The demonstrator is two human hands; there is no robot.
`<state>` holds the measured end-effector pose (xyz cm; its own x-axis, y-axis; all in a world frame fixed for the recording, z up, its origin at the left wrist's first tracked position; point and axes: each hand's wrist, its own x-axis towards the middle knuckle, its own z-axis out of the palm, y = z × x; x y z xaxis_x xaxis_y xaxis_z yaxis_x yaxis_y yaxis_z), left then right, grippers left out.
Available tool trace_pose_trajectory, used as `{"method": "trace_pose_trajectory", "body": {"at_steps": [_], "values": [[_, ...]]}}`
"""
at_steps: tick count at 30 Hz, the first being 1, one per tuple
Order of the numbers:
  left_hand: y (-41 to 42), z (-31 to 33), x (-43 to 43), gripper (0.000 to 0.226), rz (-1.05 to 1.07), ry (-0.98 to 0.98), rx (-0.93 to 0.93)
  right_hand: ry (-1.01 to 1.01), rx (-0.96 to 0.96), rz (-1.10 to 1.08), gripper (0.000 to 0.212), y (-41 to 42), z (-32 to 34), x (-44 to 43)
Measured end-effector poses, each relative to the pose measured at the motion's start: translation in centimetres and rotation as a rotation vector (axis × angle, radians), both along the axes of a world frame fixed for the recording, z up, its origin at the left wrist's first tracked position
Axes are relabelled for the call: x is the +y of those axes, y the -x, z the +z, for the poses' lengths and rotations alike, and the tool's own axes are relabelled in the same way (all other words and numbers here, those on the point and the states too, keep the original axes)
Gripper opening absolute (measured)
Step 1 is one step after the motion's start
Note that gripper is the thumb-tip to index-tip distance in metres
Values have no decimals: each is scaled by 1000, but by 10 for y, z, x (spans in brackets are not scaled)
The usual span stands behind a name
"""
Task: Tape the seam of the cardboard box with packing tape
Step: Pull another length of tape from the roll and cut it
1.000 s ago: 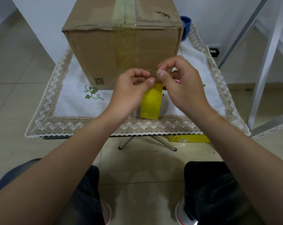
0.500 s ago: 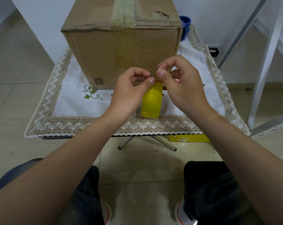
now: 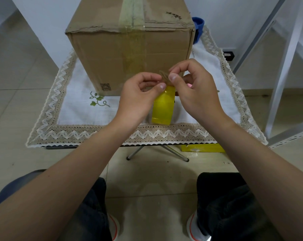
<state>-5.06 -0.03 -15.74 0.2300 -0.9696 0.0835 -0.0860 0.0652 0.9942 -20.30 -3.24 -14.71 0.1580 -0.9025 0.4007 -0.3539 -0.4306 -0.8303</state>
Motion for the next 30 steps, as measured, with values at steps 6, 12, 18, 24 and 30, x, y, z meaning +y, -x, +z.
{"method": "trace_pose_trajectory", "body": {"at_steps": [6, 12, 18, 24, 30], "values": [[1, 0, 1, 15, -9, 12, -30, -1, 7, -10, 3, 0, 0, -1], [2, 4, 3, 15, -15, 0, -53, -2, 4, -11, 4, 0, -1, -1], [2, 7, 3, 22, -28, -12, -43, 2, -4, -2, 3, 0, -2, -2], [1, 7, 1, 21, -49, -11, -50, 5, 5, -3, 3, 0, -1, -2], [1, 6, -1, 17, -63, 28, -102, 21, 8, 15, 2, -1, -2, -1]]}}
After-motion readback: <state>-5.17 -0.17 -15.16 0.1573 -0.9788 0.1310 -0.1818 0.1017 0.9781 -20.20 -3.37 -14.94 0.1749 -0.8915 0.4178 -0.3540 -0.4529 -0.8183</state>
